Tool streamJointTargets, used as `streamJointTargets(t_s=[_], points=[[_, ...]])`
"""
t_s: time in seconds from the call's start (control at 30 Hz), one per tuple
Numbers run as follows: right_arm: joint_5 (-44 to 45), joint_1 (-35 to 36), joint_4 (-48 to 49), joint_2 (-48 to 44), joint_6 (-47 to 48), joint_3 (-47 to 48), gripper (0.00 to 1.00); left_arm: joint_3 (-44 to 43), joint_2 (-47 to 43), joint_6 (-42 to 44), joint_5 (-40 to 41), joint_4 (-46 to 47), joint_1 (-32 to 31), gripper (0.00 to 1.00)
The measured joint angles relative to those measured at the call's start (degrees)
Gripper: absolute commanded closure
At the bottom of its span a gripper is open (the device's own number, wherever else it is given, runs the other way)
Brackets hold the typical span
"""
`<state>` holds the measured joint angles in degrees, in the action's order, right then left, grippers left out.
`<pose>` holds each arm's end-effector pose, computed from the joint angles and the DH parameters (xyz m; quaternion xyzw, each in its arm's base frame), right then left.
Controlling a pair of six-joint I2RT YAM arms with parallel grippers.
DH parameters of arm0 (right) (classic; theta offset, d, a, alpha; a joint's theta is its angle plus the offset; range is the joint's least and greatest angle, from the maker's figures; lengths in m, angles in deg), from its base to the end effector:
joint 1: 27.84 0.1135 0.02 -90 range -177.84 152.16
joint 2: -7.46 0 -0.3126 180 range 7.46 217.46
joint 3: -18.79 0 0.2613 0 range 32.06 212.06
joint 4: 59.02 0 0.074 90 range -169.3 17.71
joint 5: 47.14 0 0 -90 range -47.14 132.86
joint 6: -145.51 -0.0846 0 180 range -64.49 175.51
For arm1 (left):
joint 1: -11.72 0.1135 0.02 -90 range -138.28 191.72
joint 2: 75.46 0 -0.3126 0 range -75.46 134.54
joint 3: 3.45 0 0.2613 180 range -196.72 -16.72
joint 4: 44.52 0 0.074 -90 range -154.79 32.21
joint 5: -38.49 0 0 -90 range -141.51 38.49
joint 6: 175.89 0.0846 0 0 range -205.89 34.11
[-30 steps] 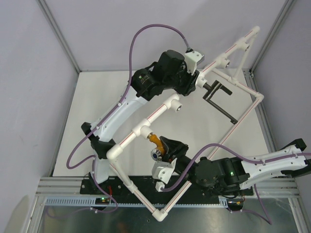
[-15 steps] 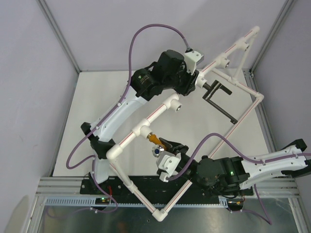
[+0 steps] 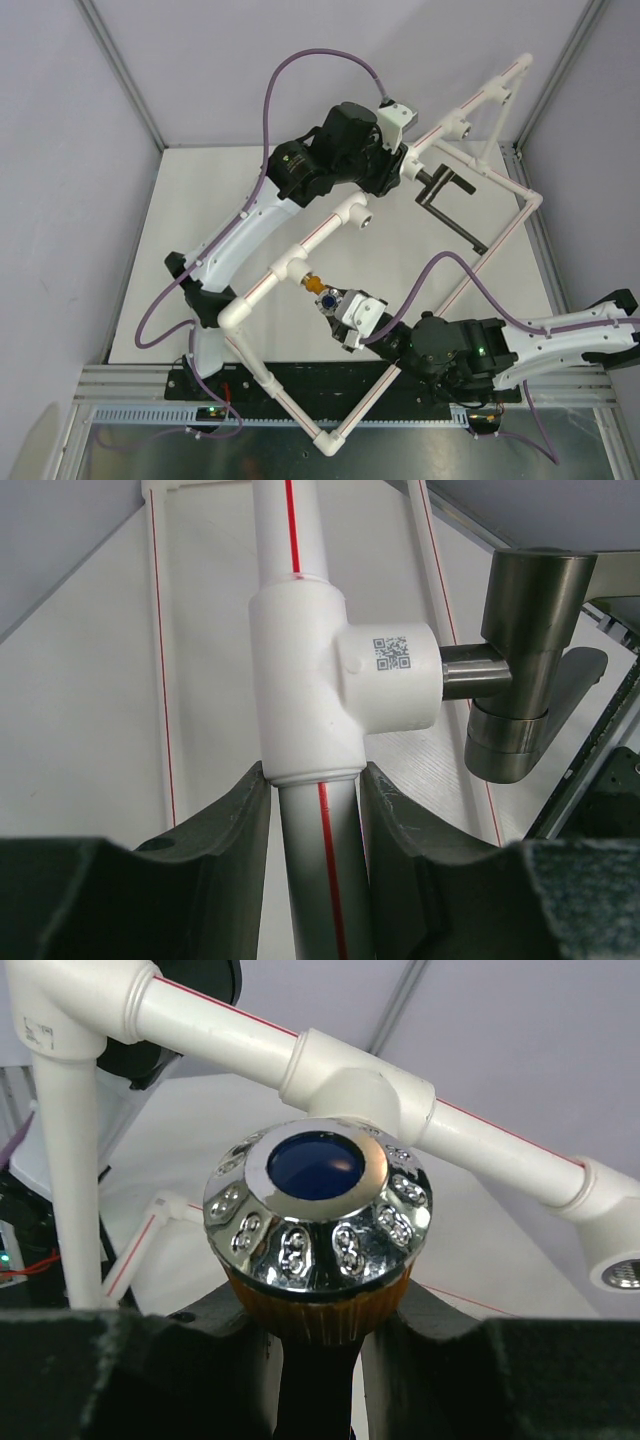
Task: Install the water faucets
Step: Install the water faucet onto the adaptor.
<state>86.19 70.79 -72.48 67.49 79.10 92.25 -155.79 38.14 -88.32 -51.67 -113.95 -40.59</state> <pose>0.0194 0.2594 0.4449 -0.4494 0.5461 0.1930 0.6801 0.2965 -0.3842 0.4825 0.3671 0.7877 -0.2285 0.4388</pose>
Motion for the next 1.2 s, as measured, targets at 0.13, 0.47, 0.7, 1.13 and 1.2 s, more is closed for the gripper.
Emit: streamJointTargets(t_s=[0.13,0.47,0.7,1.13,1.2], points=[[-1.3,-0.7,0.0,-0.4,-4.9,-0.1,1.00,0.2,-0.1,0.1,0.0,0.0,0.1,1.00],[-3.8,-2.3,0.0,-1.2,-19.4,-0.3,1.00,0.5,-0.4,0.4,0.0,0.1,0.1,1.00],[-3.9,-2.7,0.1,-1.2,-30.4,-0.3,1.00,0.7,-0.6,0.3,0.0,0.1,0.1,1.00],[-5.0,-3.7,8.9,-1.7,-45.7,-4.9,1.00,2.0,-1.9,0.4,0.4,0.1,0.2,1.00],[-5.5,-4.0,12.1,-2.2,-49.9,-6.7,1.00,2.1,-2.0,0.4,0.4,0.1,0.2,1.00]])
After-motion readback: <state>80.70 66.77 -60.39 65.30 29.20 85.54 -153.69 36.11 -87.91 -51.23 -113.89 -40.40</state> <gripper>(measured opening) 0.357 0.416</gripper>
